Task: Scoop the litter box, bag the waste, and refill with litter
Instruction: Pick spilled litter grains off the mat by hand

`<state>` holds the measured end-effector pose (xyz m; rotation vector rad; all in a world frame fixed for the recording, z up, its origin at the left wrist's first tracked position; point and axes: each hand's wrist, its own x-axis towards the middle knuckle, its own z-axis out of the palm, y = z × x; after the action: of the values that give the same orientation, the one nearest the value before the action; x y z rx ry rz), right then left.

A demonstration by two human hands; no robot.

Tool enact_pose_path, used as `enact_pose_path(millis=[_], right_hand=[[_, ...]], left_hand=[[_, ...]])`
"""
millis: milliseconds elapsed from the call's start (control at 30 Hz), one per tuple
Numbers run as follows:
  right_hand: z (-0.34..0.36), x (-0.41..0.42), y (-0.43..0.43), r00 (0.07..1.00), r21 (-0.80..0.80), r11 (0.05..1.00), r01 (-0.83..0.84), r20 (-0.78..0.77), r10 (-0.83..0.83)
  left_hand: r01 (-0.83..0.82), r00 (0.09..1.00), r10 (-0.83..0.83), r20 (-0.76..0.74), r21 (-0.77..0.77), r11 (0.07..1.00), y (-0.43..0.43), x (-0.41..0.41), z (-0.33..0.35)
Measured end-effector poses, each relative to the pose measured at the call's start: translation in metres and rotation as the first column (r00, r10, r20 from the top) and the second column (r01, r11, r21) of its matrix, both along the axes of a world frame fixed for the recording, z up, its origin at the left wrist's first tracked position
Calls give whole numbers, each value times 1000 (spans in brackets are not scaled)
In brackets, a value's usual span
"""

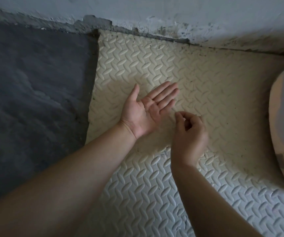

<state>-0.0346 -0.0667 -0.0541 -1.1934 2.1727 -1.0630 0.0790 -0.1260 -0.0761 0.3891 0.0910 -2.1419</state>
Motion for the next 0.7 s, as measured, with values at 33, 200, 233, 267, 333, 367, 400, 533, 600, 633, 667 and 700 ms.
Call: enact_pose_path(millis=[33,200,233,267,333,367,400,533,600,633,667,700], right_hand=[[8,7,3,999,-50,998,-42,13,43],[18,34,20,985,-111,986,-124,104,136],[16,35,21,984,-105,987,-118,118,130],[14,34,22,984,-104,988,-113,126,126],[14,31,23,984,-114,986,-124,115,137],[14,30,24,984,-124,983,-138,96,150],[15,28,26,983,-133,979,-155,74,166],[17,17,31,974,-162,962,-220,19,226],[17,9,33,976,-181,961,-210,22,217],[16,2,33,981,-178,967,-184,33,193],[14,-5,32,987,-161,976,-146,42,155],[12,-15,30,993,-133,986,-101,43,108]], left_hand=[[0,1000,0,-5,5,1000,1,-4,2],[16,1000,-16,5,-18,1000,3,-19,10],[19,1000,-19,-3,-30,999,3,-20,12],[24,1000,-24,-12,-43,999,3,-22,13],[38,999,-39,-15,-66,997,3,-23,16],[40,999,-41,-11,-72,997,3,-24,16],[39,999,-40,-9,-74,997,3,-24,17],[24,1000,-25,-12,-58,998,-1,-22,19],[24,1000,-25,-15,-36,999,-2,-21,18],[24,1000,-24,-16,-28,999,-3,-21,17],[24,1000,-24,-13,-21,999,-3,-19,16],[25,1000,-26,-16,-17,1000,-2,-18,16]])
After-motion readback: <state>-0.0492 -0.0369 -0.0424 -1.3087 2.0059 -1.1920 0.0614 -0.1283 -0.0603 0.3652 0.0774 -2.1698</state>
